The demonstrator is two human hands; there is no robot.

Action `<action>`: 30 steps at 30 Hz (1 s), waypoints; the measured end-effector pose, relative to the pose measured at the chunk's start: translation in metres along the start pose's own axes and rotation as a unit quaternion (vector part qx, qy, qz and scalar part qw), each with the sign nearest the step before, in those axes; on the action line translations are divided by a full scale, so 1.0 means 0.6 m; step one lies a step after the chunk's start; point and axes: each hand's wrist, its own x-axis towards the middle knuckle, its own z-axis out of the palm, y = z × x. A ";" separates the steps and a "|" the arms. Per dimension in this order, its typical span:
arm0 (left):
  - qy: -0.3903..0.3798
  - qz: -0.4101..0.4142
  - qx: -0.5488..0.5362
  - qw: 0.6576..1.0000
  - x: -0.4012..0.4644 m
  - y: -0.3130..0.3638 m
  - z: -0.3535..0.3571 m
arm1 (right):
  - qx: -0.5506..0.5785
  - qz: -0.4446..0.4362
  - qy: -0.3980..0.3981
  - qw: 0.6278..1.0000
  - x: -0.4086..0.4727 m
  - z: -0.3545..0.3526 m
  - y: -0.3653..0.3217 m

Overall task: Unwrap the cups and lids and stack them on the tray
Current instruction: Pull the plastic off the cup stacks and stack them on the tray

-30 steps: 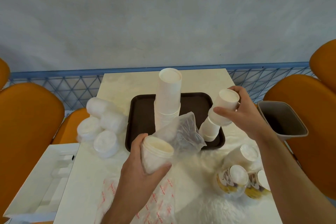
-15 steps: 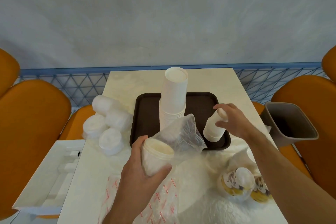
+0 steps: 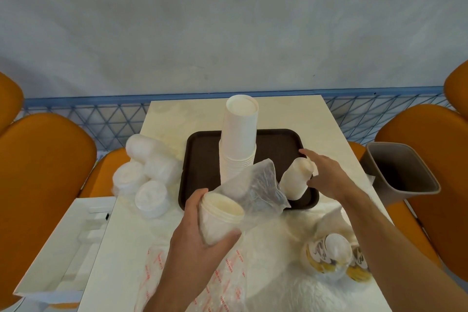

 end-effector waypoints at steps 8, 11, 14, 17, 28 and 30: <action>-0.006 -0.009 -0.005 1.000 -0.003 0.007 0.000 | 0.211 -0.070 0.063 0.973 -0.128 -0.082 -0.104; -0.005 -0.008 -0.014 1.000 -0.003 0.009 0.003 | 0.230 -0.131 -0.049 0.963 -0.170 -0.081 -0.135; -0.013 -0.003 -0.017 1.000 -0.002 0.012 0.005 | 0.232 -0.170 -0.109 0.952 -0.180 -0.059 -0.145; -0.026 0.006 -0.015 1.000 -0.003 0.015 0.005 | 0.267 -0.189 -0.148 0.933 -0.184 -0.040 -0.159; -0.041 0.015 0.027 0.999 -0.004 0.023 0.004 | 0.230 -0.149 -0.212 0.938 -0.197 0.002 -0.194; -0.042 0.021 0.028 0.998 -0.005 0.024 0.002 | 0.247 -0.144 -0.202 0.937 -0.198 0.006 -0.195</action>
